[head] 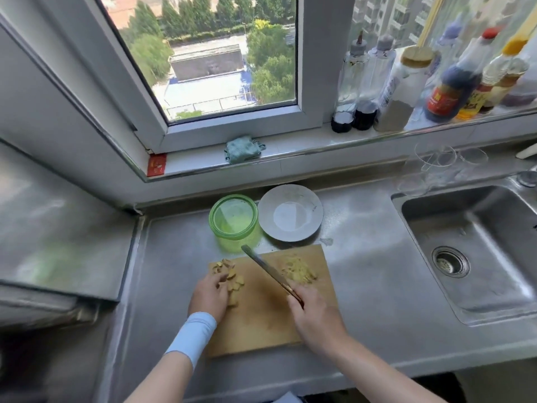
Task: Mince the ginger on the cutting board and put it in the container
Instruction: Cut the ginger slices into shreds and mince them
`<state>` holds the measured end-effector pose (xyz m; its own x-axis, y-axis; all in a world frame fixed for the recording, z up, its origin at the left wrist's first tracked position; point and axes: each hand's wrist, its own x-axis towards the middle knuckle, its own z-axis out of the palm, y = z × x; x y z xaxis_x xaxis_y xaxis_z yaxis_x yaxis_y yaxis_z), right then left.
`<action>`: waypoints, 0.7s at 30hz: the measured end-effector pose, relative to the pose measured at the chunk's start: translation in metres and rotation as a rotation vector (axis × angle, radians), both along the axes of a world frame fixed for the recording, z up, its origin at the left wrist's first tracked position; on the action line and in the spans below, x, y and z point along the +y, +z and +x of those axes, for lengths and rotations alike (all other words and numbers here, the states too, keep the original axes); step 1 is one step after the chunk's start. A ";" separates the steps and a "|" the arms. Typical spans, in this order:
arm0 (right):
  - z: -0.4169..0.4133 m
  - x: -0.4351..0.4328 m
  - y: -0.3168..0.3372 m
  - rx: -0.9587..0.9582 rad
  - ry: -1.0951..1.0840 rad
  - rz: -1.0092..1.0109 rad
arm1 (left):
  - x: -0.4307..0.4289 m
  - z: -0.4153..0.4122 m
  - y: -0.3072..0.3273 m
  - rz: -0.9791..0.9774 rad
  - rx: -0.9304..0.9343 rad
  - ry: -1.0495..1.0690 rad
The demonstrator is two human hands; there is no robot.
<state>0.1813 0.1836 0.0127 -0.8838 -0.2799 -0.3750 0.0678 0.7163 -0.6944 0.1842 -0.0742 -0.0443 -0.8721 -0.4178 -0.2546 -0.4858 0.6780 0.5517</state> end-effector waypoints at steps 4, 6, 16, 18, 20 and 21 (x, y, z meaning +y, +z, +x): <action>0.005 -0.010 -0.027 0.116 0.063 0.134 | 0.007 0.013 -0.009 0.030 0.070 0.031; 0.001 0.001 -0.032 0.209 0.047 0.179 | 0.015 0.013 -0.008 0.012 0.142 0.013; -0.061 0.054 -0.044 0.305 0.056 0.275 | 0.059 -0.026 0.003 -0.107 0.121 -0.563; -0.068 0.051 -0.045 0.259 0.093 0.267 | 0.065 -0.033 0.005 -0.139 -0.031 -0.628; -0.073 0.050 -0.049 0.210 0.127 0.273 | 0.069 -0.038 0.008 -0.161 -0.091 -0.629; -0.074 0.051 -0.051 0.184 0.150 0.272 | 0.071 -0.039 0.010 -0.165 -0.103 -0.612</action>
